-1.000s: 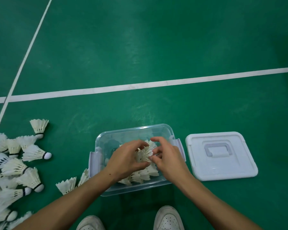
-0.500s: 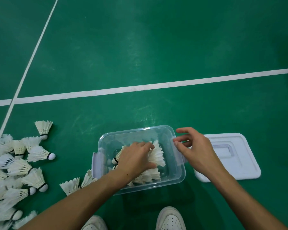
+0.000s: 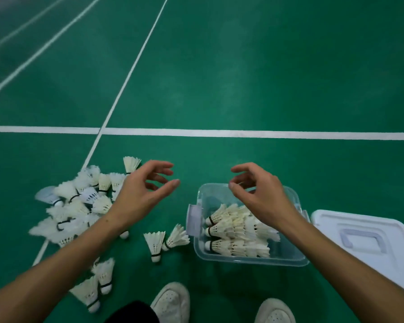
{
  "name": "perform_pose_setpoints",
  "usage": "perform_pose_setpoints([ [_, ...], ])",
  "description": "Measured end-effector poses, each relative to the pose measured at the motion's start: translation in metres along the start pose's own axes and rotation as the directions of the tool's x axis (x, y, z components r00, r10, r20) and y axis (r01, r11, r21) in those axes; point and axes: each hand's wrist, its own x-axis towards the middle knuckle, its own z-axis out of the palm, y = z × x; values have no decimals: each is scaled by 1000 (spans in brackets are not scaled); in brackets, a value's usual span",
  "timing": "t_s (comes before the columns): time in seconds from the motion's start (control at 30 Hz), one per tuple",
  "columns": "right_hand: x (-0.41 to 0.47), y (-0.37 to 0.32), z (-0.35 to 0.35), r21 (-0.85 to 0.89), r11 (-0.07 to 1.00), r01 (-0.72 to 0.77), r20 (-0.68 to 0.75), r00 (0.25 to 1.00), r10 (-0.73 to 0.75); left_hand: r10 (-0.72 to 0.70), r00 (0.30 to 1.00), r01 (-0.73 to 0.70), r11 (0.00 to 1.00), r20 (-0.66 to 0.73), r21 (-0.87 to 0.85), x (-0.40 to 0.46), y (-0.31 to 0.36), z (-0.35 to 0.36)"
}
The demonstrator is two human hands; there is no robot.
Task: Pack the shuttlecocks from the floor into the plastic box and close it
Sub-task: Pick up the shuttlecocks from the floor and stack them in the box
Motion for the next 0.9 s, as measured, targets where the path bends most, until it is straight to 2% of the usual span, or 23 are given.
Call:
perform_pose_setpoints([
  [0.1,14,-24,33,-32,997,68,94,994,-64,-93,996,93,996,-19,2,-16,-36,-37],
  [0.3,27,-62,107,-80,985,156,283,950,-128,-238,965,221,964,108,150,-53,-115,-48],
  [0.37,22,-65,134,-135,976,169,358,927,-112,-253,950,210,951,183,227,-62,-136,-37],
  [0.5,6,-56,182,-233,961,152,479,878,-23,-188,944,68,916,273,395,-69,-163,-2],
  [0.7,-11,-28,222,-312,950,23,463,877,131,-203,939,57,889,278,454,-67,-178,23],
  [0.9,-17,-16,239,-281,955,-91,372,907,196,-220,954,168,954,202,247,-64,-187,-2],
])
